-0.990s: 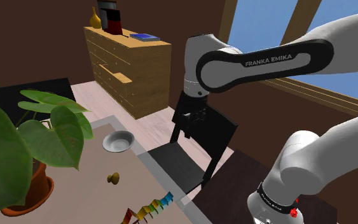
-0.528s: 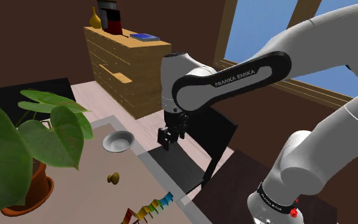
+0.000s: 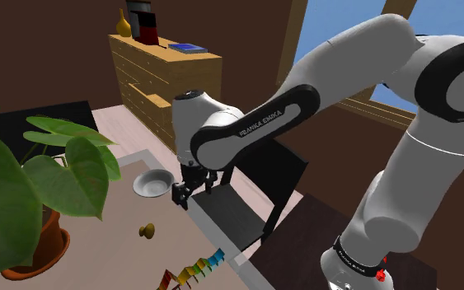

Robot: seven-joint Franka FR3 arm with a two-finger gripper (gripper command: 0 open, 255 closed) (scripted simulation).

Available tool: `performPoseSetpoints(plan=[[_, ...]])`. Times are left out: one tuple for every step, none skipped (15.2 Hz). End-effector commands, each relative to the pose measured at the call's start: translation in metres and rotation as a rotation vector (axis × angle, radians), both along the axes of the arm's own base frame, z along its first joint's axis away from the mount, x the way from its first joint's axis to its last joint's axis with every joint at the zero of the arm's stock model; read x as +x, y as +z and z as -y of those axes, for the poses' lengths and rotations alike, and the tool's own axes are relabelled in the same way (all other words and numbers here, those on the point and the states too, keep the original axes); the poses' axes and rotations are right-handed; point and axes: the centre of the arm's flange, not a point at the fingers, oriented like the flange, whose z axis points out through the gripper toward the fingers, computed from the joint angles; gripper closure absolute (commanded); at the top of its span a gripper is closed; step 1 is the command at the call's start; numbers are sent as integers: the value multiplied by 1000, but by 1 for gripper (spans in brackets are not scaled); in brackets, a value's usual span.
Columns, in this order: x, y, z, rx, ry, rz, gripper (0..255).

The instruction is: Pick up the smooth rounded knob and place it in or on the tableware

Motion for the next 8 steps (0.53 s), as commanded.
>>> performPoseSetpoints(plan=[[14,-17,-19,-3,-12,10,0],[21,-24,-27,-5,-18,14,0],[27,-31,-36,-7,-23,18,0],[34,-38,-45,-9,-28,22,0],[41,-45,-53,-11,-34,26,0],[48,-52,-62,-13,-39,31,0],[55,-59,-70,-15,-44,35,0],[62,-66,-79,-17,-50,39,0]])
